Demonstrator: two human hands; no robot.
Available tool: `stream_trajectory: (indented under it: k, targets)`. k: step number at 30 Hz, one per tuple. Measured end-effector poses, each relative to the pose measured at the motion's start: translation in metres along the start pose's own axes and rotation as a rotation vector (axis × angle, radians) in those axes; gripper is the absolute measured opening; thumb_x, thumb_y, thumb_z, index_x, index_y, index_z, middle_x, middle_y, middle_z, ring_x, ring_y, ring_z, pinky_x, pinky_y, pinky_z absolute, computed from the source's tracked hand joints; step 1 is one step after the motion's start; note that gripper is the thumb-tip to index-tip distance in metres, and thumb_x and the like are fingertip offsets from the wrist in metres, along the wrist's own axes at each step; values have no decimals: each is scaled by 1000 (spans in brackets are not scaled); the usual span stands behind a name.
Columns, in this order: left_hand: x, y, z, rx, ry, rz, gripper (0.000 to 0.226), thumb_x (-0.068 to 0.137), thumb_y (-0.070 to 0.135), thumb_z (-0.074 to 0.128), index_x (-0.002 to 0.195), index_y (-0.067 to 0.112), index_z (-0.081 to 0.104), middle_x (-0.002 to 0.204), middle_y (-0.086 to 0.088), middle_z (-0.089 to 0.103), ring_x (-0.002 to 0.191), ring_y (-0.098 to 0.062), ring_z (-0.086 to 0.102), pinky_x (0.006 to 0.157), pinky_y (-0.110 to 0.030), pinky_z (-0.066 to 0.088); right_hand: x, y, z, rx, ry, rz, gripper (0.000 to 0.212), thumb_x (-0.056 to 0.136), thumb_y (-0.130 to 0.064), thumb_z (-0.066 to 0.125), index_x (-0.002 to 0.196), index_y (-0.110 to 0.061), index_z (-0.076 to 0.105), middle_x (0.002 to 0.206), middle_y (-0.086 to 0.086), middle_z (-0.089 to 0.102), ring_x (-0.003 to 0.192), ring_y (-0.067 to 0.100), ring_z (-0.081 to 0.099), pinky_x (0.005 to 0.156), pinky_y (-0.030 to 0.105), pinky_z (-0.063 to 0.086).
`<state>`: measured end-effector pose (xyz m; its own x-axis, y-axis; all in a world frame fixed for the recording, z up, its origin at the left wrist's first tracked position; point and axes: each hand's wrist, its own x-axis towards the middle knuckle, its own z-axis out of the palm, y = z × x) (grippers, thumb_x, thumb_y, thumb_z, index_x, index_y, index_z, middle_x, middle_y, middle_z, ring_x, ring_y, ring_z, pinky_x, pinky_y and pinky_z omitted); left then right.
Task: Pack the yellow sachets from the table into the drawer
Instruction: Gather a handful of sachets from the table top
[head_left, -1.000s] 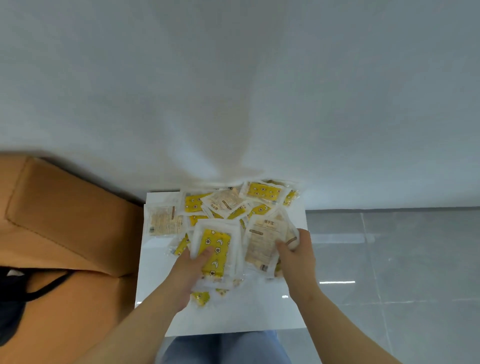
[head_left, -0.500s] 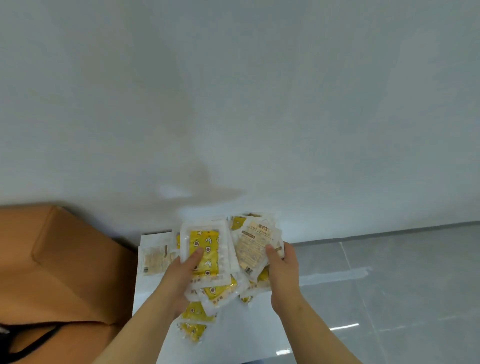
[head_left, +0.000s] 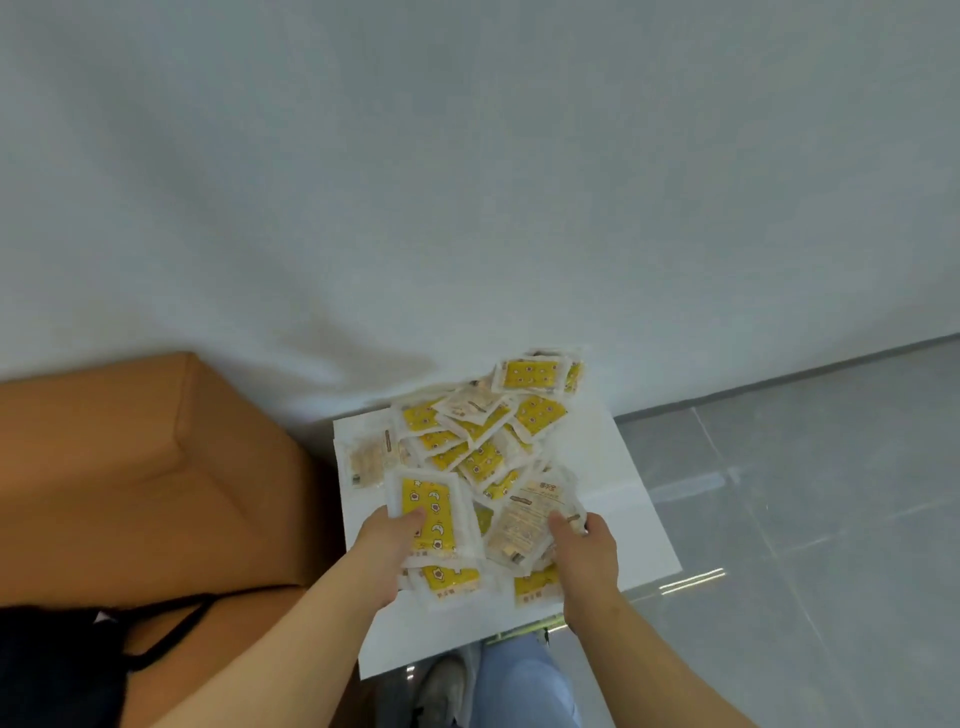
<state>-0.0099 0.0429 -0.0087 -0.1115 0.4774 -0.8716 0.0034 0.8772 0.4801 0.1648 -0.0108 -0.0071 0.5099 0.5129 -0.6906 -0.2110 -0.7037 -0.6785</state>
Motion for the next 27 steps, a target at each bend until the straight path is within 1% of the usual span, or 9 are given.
stream_trajectory:
  k: [7, 12, 14, 16, 19, 21, 23, 25, 27]
  targets:
    - [45, -34, 26, 151, 91, -35, 27, 94, 27, 53, 117, 13, 55, 109, -8, 61, 96, -29, 58, 78, -38, 49, 48, 37, -4, -116, 16, 128, 11, 92, -22, 54, 93, -11, 56, 87, 6, 61, 87, 29, 61, 80, 42, 54]
    - [67, -41, 38, 273, 180, -10, 29, 97, 26, 44, 122, 14, 53, 109, -14, 59, 80, -24, 52, 55, -27, 39, 79, 35, 2, -186, -41, 108, 26, 93, -22, 52, 69, -13, 44, 69, 2, 47, 62, 17, 45, 59, 29, 38]
    - [77, -41, 42, 343, 201, -4, 28, 97, 25, 44, 121, 15, 53, 104, -11, 58, 86, -27, 56, 65, -31, 45, 91, 32, 4, -232, -59, 110, 28, 94, -22, 49, 67, -16, 42, 68, 1, 45, 60, 14, 42, 53, 24, 33]
    - [88, -44, 47, 357, 189, -9, 27, 95, 28, 46, 119, 18, 51, 103, -6, 57, 97, -28, 57, 80, -36, 47, 103, 31, 3, -275, -64, 102, 24, 95, -21, 46, 72, -15, 45, 71, 1, 49, 61, 14, 45, 49, 22, 33]
    - [100, -48, 56, 319, 144, -31, 32, 91, 37, 50, 121, 27, 45, 105, -1, 59, 98, -24, 56, 88, -38, 48, 118, 35, 3, -363, -49, 79, 15, 96, -21, 45, 89, -10, 53, 85, 5, 56, 69, 14, 53, 48, 18, 42]
    - [104, -50, 62, 227, 129, -15, 44, 88, 40, 59, 127, 31, 40, 109, 2, 59, 99, -21, 57, 89, -42, 49, 126, 40, 2, -547, -2, 73, 22, 94, -25, 44, 106, -12, 58, 112, 8, 55, 92, 22, 56, 75, 28, 50]
    - [104, -53, 67, 128, 140, 7, 54, 88, 35, 62, 134, 35, 33, 113, 3, 58, 97, -19, 58, 82, -38, 51, 129, 41, -1, -781, 42, 63, 30, 94, -30, 44, 119, -18, 55, 125, 7, 45, 110, 26, 48, 93, 37, 39]
    - [102, -56, 67, 108, 145, 22, 64, 87, 28, 65, 139, 36, 27, 118, 3, 55, 104, -21, 57, 78, -35, 50, 128, 41, -2, -783, 10, 46, 26, 92, -29, 47, 115, -17, 53, 120, 7, 48, 104, 26, 51, 91, 38, 42]
    - [99, -57, 65, 160, 140, 42, 73, 84, 25, 69, 142, 34, 27, 122, 2, 53, 111, -23, 54, 86, -38, 49, 126, 41, -5, -627, -78, 72, 17, 90, -24, 54, 104, -14, 49, 105, 6, 56, 82, 18, 56, 69, 27, 48]
